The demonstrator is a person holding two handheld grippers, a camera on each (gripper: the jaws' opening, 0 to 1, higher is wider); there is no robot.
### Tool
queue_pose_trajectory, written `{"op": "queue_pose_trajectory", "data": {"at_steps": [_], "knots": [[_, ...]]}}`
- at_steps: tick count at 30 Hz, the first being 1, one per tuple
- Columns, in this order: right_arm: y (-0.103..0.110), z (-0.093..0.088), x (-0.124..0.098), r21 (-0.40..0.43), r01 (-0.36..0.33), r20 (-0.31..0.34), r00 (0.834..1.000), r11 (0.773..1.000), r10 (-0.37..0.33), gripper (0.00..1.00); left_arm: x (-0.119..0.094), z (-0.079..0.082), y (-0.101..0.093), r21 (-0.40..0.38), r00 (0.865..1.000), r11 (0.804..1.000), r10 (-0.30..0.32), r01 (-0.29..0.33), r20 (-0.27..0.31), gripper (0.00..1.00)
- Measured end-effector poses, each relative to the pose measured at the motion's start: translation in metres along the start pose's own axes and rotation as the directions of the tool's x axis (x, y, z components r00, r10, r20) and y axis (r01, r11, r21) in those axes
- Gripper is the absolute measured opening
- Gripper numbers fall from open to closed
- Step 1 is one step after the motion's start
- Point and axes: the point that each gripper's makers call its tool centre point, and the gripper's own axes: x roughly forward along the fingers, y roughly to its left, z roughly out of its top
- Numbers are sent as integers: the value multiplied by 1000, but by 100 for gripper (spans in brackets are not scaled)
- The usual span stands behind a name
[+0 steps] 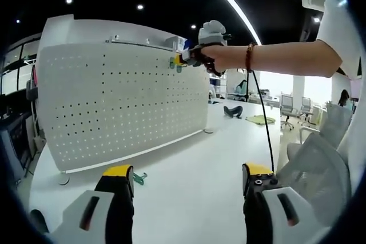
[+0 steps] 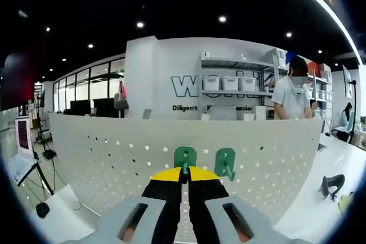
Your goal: Insert the hook assembly into the mounting plate slot until the hook locks in place.
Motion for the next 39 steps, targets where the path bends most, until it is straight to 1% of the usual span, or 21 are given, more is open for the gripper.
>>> {"op": "queue_pose_trajectory", "data": {"at_steps": [9, 15, 19, 21, 24, 29, 33, 35, 37, 39], "knots": [[1, -1, 12, -2, -8, -4, 1000, 1000, 8, 2, 0, -2, 4, -12, 1000, 1000, 7, -7, -1, 80], [-1, -1, 12, -7, 2, -3, 1000, 1000, -2, 2, -2, -2, 9, -14, 1000, 1000, 23, -23, 2, 78], [-1, -2, 13, -7, 2, -10, 1000, 1000, -2, 2, -1, -2, 8, -18, 1000, 1000, 22, -22, 1, 79], [-1, -3, 13, -24, 4, -15, 1000, 1000, -5, 2, 0, -2, 7, -18, 1000, 1000, 18, -18, 5, 79], [-1, -3, 12, -12, 7, -15, 1000, 1000, -7, 2, -1, -1, 6, -19, 1000, 1000, 18, -17, 6, 79], [0, -3, 14, -46, 22, -18, 1000, 999, -23, 2, -3, -1, 8, -21, 1000, 999, 25, -25, 11, 79], [-2, -4, 18, -43, 34, -20, 999, 998, -35, 2, -4, -1, 8, -17, 1000, 1000, 27, -26, 7, 78], [-1, -4, 18, -55, 39, -21, 999, 998, -40, 2, -5, -1, 9, -19, 1000, 999, 28, -28, 6, 78], [-1, -3, 18, -113, 47, -19, 999, 992, -49, 2, -6, -1, 11, -19, 999, 999, 32, -32, 8, 78], [1, -4, 17, -146, 48, -19, 998, 988, -51, 2, -6, -2, 12, -21, 999, 999, 36, -36, 6, 78]]}}
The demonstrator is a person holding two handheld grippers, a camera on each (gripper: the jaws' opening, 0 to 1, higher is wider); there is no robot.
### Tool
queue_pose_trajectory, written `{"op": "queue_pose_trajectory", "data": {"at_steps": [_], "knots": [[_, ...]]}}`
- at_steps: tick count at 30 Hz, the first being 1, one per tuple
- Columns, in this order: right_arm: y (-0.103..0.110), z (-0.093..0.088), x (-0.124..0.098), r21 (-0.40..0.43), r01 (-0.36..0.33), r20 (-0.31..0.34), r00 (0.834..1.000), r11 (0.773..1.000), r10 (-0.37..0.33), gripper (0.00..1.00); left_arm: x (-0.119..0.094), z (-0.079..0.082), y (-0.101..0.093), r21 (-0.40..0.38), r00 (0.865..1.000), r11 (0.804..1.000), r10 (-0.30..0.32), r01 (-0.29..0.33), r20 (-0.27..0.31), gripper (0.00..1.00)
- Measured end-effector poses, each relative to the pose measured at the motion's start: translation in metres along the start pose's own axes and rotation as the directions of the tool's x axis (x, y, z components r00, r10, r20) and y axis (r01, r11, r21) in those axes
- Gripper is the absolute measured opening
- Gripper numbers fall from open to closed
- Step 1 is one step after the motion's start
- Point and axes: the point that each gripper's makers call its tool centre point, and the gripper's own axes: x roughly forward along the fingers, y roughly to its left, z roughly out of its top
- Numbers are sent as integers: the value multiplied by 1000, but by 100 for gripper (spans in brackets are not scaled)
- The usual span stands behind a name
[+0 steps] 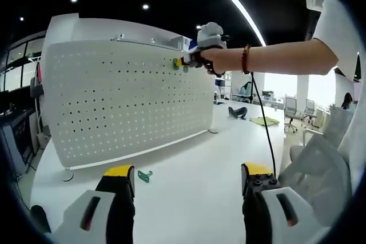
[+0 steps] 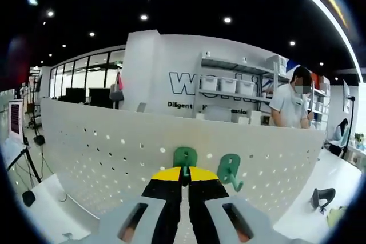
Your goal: Insert the hook assembly into the mounting plate slot until the hook locks in place.
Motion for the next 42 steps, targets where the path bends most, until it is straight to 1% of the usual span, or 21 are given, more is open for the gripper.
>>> {"op": "queue_pose_trajectory", "data": {"at_steps": [3, 4, 5, 6, 7, 8, 13, 14, 15, 19, 21, 22, 23, 25, 30, 33, 34, 35, 37, 40, 42], "knots": [[0, 0, -1, -44, 1, -3, 1000, 999, -1, 2, 1, 0, 1, -1, 1000, 1000, 1, -1, 0, 78], [0, 0, -1, -27, 2, -2, 1000, 1000, -2, 2, 1, 0, 0, -4, 1000, 1000, 0, 0, 0, 78], [0, 0, -1, 17, -2, -1, 1000, 1000, 2, 2, 1, 0, 0, -5, 1000, 1000, -1, 1, 3, 78], [-1, 0, 0, 90, -7, 0, 1000, 996, 7, 2, 2, 1, -1, -6, 1000, 1000, -2, 2, 4, 78], [-2, -1, -1, 105, -9, 1, 1000, 994, 9, 2, 2, 1, -1, -6, 1000, 1000, -4, 4, 5, 78], [-3, -1, 0, 91, -10, -1, 1000, 996, 11, 2, 2, 1, -2, -6, 1000, 1000, -5, 5, 5, 78], [-1, -1, 1, 89, -9, 6, 1000, 996, 9, 1, 2, 0, -3, -9, 1000, 1000, -8, 8, 3, 77], [-1, -1, 2, 51, -5, 10, 1000, 999, 5, 1, 2, 0, -2, -10, 1000, 1000, -7, 7, 3, 77], [1, -1, 2, -7, -7, 9, 1000, 1000, 7, 1, 1, -1, -2, -12, 1000, 1000, -6, 6, 3, 77], [1, -4, 2, -3, -4, 3, 1000, 1000, 4, 1, 0, -1, 0, -16, 1000, 1000, 1, -1, 5, 77], [2, -4, 4, -26, 0, 3, 1000, 1000, 0, 1, -1, -2, 1, -17, 1000, 1000, 6, -6, 1, 77], [1, -4, 4, -20, 2, 1, 1000, 1000, -2, 1, -1, -2, 1, -18, 1000, 1000, 7, -7, 3, 77], [2, -8, 4, -4, 2, -18, 1000, 1000, -2, 1, -1, -2, 1, -19, 1000, 1000, 8, -7, 4, 77], [0, -7, 5, 62, 0, 10, 1000, 998, -1, 1, -2, -2, 0, -23, 1000, 1000, 7, -7, 3, 76], [1, -7, 3, 25, -3, -2, 1000, 1000, 3, 1, -1, -1, 0, -22, 1000, 1000, 7, -7, 6, 76], [2, -8, 3, 29, -18, -4, 1000, 999, 19, 2, 0, -1, -1, -16, 1000, 1000, 5, -5, 5, 76], [3, -8, 3, 24, -32, -3, 999, 999, 32, 3, 0, 0, -1, -15, 1000, 1000, 3, -3, 4, 76], [6, -8, 2, 44, -42, 0, 999, 998, 42, 5, 1, 0, -2, -14, 1000, 1000, 0, 0, 3, 76], [8, -9, 0, 45, -53, -8, 999, 998, 54, 8, 1, 1, -4, -9, 1000, 1000, -6, 6, 1, 77], [9, -8, -1, 30, -58, -5, 998, 998, 59, 10, 3, 3, -6, -1, 1000, 1000, -13, 13, 0, 77], [10, -11, -5, 44, -66, -14, 998, 997, 66, 12, 3, 5, -7, -1, 1000, 1000, -16, 16, 3, 77]]}}
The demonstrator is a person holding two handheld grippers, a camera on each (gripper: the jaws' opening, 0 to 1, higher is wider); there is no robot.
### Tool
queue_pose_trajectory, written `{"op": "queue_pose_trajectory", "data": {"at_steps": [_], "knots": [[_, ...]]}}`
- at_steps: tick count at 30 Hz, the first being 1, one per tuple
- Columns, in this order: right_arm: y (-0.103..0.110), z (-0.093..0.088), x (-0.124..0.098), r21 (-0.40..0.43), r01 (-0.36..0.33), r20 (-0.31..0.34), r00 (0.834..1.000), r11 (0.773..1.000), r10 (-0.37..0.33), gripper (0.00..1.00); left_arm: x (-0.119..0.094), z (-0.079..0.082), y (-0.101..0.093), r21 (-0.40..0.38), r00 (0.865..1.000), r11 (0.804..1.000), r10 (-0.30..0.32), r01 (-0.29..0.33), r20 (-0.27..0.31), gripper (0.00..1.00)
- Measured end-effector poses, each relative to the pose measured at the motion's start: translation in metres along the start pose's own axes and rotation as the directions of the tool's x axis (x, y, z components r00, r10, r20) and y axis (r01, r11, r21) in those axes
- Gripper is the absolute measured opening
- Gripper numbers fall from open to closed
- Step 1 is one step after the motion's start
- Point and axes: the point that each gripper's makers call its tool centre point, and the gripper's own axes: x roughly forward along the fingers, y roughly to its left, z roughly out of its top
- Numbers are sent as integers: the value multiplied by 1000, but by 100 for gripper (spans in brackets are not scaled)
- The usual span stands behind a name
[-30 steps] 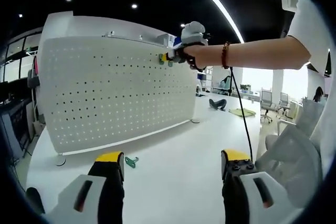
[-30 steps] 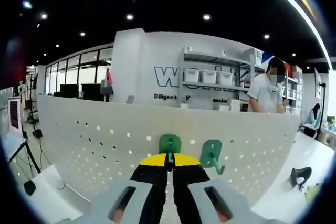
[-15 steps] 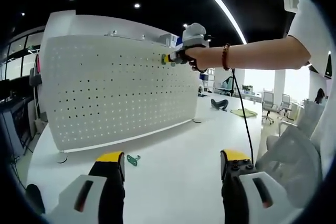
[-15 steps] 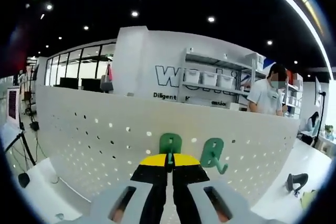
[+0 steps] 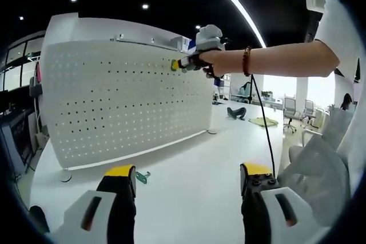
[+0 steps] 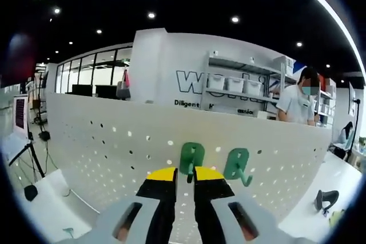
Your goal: Insert the hook assembly into the mounting plate slot until the hook locks in place.
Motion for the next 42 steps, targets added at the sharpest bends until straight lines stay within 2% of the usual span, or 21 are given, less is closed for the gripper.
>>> {"op": "queue_pose_trajectory", "data": {"at_steps": [9, 15, 27, 35, 42], "knots": [[3, -13, -20, 24, -28, -9, 1000, 999, 28, 15, 4, 8, -10, 30, 1000, 999, -22, 22, -4, 77], [7, -20, -30, 45, -52, -5, 999, 998, 52, 17, 6, 8, -12, 8, 1000, 1000, -29, 29, -8, 76], [8, -37, -55, 93, -116, 6, 993, 989, 116, 19, 5, 21, -16, 40, 1000, 999, -10, 11, -21, 75], [22, -56, -73, 90, -176, -14, 984, 980, 178, 20, 2, 28, -24, 52, 1000, 999, -4, 5, -26, 75], [35, -68, -88, 97, -222, -19, 974, 970, 225, 20, -9, 31, -25, 55, 999, 998, 38, -36, -29, 74]]}}
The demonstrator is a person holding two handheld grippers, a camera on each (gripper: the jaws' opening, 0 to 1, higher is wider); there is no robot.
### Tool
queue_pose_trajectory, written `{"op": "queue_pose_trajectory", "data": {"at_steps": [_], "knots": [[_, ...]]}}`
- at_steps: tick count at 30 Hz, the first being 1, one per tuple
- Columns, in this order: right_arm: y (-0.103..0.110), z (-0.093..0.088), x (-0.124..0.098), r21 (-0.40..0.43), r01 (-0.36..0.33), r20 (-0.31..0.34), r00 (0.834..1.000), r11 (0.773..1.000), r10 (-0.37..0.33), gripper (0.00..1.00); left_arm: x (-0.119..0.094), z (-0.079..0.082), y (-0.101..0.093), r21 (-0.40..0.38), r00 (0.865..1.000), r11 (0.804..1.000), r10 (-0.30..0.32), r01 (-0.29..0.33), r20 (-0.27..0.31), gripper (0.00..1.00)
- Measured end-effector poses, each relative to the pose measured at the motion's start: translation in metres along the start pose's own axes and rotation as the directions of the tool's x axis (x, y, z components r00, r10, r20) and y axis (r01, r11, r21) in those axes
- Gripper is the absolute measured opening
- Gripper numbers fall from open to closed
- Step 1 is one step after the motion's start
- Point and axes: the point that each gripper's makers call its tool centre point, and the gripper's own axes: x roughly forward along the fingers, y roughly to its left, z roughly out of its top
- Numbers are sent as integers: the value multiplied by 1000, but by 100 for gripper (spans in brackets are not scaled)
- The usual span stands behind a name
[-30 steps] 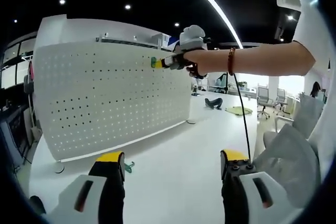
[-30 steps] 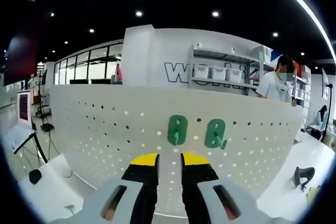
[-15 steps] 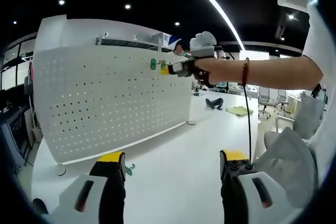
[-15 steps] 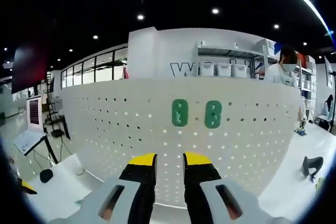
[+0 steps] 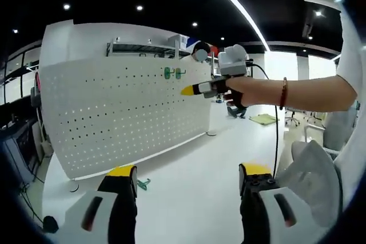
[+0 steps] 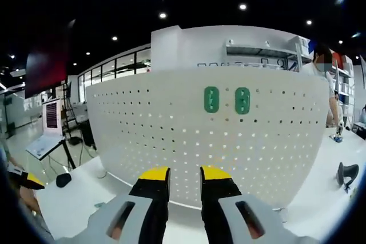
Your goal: Insert the hook assembly into the mounting plate slot until the hook locks in place.
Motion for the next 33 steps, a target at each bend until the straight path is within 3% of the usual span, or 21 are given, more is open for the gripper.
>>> {"op": "queue_pose_trajectory", "data": {"at_steps": [8, 16, 22, 25, 33], "knots": [[21, -16, -12, -8, -71, -8, 997, 997, 71, 19, -9, -3, -6, -10, 1000, 1000, 23, -23, -19, 72], [24, -30, -29, 19, -100, -9, 995, 995, 100, 19, -6, 3, -13, -42, 1000, 999, 9, -9, -8, 72], [28, -36, -44, 29, -129, 4, 992, 991, 129, 19, -5, 6, -16, -47, 999, 998, 41, -41, -9, 72], [34, -48, -47, 9, -166, -20, 986, 986, 166, 19, -2, 5, -20, -59, 998, 997, 53, -54, -16, 72], [43, -66, -59, 50, -225, -32, 973, 973, 227, 20, 5, 2, -34, -63, 997, 995, 76, -78, -35, 71]]}}
